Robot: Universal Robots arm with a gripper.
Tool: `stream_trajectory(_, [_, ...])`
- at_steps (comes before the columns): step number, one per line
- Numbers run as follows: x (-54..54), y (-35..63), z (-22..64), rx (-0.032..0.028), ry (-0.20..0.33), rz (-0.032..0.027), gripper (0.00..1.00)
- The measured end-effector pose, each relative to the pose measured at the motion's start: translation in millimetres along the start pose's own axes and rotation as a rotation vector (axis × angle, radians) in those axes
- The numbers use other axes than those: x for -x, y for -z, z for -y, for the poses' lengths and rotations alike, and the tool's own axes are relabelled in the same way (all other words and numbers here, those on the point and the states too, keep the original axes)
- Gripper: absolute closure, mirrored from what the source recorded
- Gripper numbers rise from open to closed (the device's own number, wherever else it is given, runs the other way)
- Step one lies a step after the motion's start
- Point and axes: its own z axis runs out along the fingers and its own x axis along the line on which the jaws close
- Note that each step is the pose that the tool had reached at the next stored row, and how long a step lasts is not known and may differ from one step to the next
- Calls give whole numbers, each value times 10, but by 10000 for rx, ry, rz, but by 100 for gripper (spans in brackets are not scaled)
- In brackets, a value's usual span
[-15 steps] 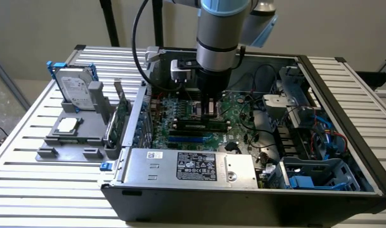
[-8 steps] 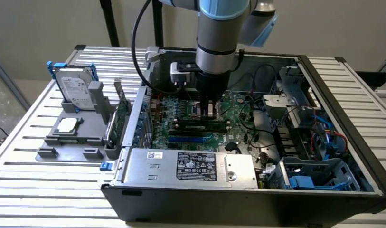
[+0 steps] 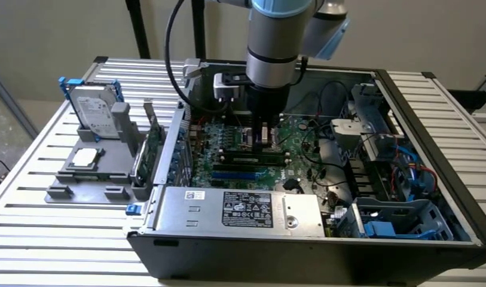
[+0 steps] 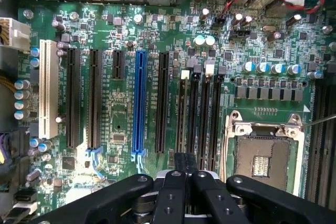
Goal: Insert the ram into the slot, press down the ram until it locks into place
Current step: 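Press down the ram until it locks into place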
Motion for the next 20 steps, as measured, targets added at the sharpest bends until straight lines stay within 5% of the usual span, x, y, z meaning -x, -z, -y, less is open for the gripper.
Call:
stream_trajectory(4, [-5,156,1,20,1,-1,89])
stream_trajectory(20, [-7,160,2,22,2,11,89])
